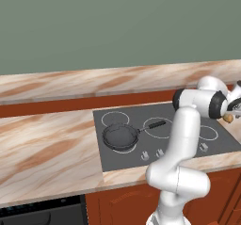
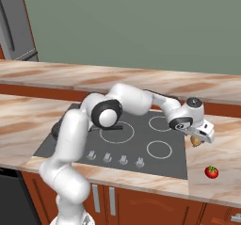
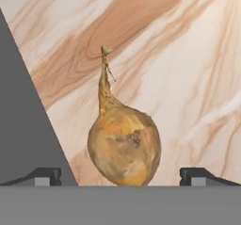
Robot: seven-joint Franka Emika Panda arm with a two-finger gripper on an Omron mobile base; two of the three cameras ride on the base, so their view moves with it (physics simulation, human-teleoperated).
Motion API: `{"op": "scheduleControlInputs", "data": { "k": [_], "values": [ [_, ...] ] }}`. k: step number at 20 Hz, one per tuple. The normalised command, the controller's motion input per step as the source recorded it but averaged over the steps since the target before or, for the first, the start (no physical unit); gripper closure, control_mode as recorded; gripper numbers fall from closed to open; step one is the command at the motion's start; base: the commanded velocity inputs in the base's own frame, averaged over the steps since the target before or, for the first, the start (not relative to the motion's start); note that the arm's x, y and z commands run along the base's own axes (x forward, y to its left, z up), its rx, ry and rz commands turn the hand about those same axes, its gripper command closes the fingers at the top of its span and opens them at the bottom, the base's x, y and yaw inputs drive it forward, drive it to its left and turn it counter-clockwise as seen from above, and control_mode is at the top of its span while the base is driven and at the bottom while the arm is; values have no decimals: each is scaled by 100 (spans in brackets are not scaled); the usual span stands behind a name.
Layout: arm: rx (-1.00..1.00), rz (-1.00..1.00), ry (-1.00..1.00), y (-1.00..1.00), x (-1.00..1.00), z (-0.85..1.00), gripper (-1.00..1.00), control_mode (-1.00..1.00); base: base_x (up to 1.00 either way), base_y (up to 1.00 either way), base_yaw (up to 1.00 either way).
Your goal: Place the pan on the front left burner on the stove. Then place the tomato and the onion in the pan and turn on the front left burner.
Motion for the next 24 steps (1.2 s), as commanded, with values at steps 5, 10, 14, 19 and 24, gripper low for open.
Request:
{"op": "scheduleControlInputs", "data": {
  "k": [5, 10, 14, 19, 24],
  "values": [
    [0, 0, 0, -12, 9, -19, -100, -100, 0, 0, 0],
    [0, 0, 0, -2, 11, -21, -100, -100, 0, 0, 0],
    [0, 0, 0, 0, 11, -24, 100, -100, 0, 0, 0],
    [0, 0, -1, 0, 0, -6, 100, -100, 0, 0, 0],
    [-4, 0, -16, 10, -26, 35, 100, -100, 0, 0, 0]
  ]
}}
